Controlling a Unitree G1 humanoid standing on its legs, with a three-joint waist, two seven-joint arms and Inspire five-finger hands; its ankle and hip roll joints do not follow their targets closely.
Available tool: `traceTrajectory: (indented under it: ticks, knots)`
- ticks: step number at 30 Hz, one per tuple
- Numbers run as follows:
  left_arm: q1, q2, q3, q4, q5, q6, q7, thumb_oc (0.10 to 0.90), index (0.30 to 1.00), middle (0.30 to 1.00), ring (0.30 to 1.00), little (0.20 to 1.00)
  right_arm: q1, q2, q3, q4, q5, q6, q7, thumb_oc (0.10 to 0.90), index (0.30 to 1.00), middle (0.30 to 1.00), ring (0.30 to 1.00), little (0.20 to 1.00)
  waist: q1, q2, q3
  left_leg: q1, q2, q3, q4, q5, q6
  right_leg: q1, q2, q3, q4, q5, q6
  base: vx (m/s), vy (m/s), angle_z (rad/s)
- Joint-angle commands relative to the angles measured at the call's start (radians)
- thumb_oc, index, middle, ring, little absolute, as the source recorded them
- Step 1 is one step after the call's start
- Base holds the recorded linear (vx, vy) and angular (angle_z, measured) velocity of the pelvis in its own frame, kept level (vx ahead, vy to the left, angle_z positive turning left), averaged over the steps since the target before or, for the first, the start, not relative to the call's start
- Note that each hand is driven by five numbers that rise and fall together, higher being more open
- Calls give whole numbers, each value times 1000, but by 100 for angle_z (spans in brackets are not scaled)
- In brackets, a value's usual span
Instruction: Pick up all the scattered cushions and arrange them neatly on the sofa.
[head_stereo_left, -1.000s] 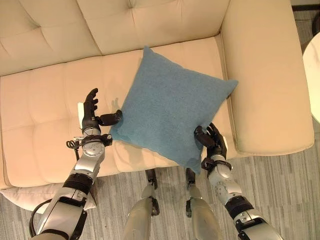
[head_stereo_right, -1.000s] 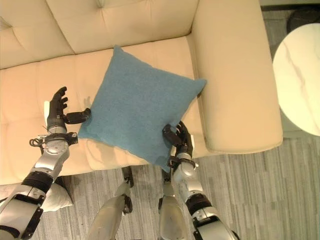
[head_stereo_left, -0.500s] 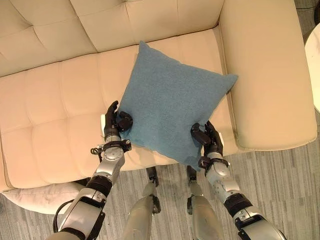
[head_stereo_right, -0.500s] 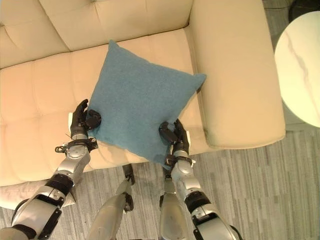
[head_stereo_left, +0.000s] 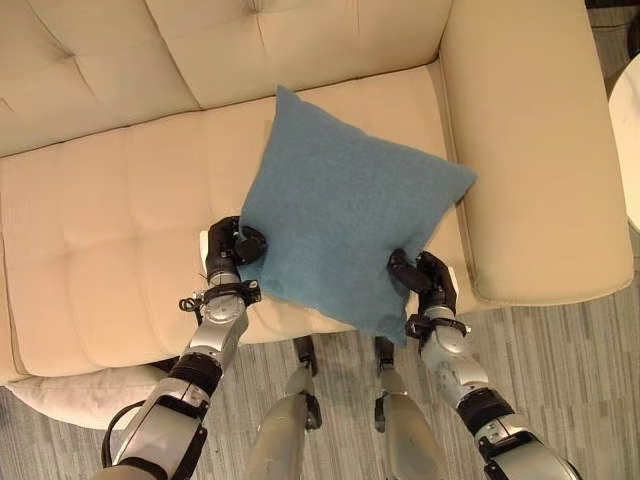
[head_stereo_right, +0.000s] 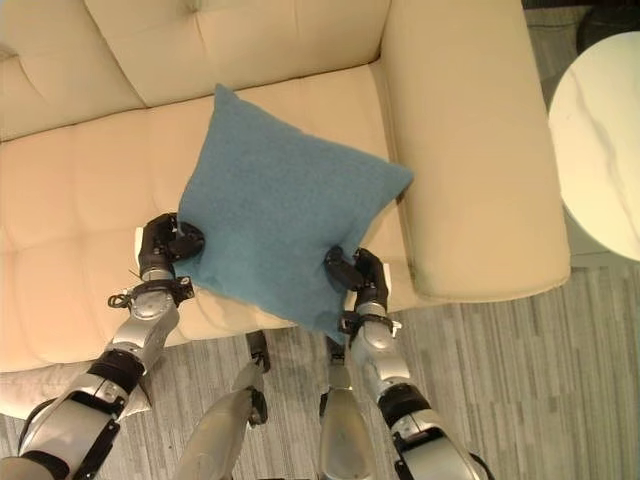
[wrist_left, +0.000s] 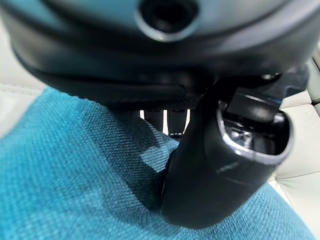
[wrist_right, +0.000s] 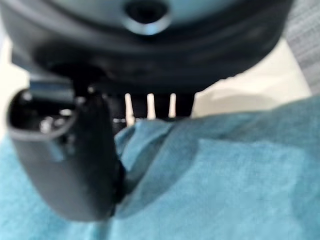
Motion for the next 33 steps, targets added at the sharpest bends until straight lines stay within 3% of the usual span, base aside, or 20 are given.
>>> traceTrajectory:
  ticks: [1,12,16,22,24,29,33]
  knots:
    - [-20,-78,-49,-122,14,-97,-89,400,300,300,300,300,11,100,74,-142,-28,-31,109,400,300,300,300,300,-2,-20,-71,12,-30,-51,64,-168,-33,-57,-63,-33,96,-85,59,30,-91,12]
    - [287,-89,-59,-426,-2,-73,-193,400,300,300,300,300,240,5,-33,-420,-54,-33,165,400,300,300,300,300,15,-7,-180,171,5,-106,45,-179,-49,110,-23,-94,158,-203,14,45,-126,24]
    - [372,-60,-61,-510,6,-59,-243,400,300,300,300,300,307,-21,-75,-521,-70,-42,179,400,300,300,300,300,28,-22,-207,163,31,-148,119,-180,-75,169,5,-128,154,-243,-17,-15,-202,33]
    - [427,-47,-50,-568,13,-66,-270,400,300,300,300,300,360,-56,-121,-615,-95,-57,186,400,300,300,300,300,42,-51,-216,125,31,-164,251,-194,-97,242,11,-183,132,-262,-42,2,-103,40]
    - [435,-42,-46,-577,18,-67,-275,400,300,300,300,300,372,-58,-137,-632,-101,-59,184,400,300,300,300,300,42,-53,-225,119,44,-160,244,-191,-97,255,14,-202,125,-268,-40,46,3,31]
    - [429,-31,-38,-575,37,-60,-258,400,300,300,300,300,370,-52,-153,-640,-107,-55,162,400,300,300,300,300,53,-61,-244,44,73,-152,136,-123,-103,254,11,-205,136,-283,-15,88,105,13]
    - [442,-9,-39,-590,75,-58,-264,400,300,300,300,300,382,-40,-162,-649,-125,-44,170,400,300,300,300,300,53,-61,-276,79,70,-146,99,-125,-88,264,-14,-179,183,-287,16,220,273,0]
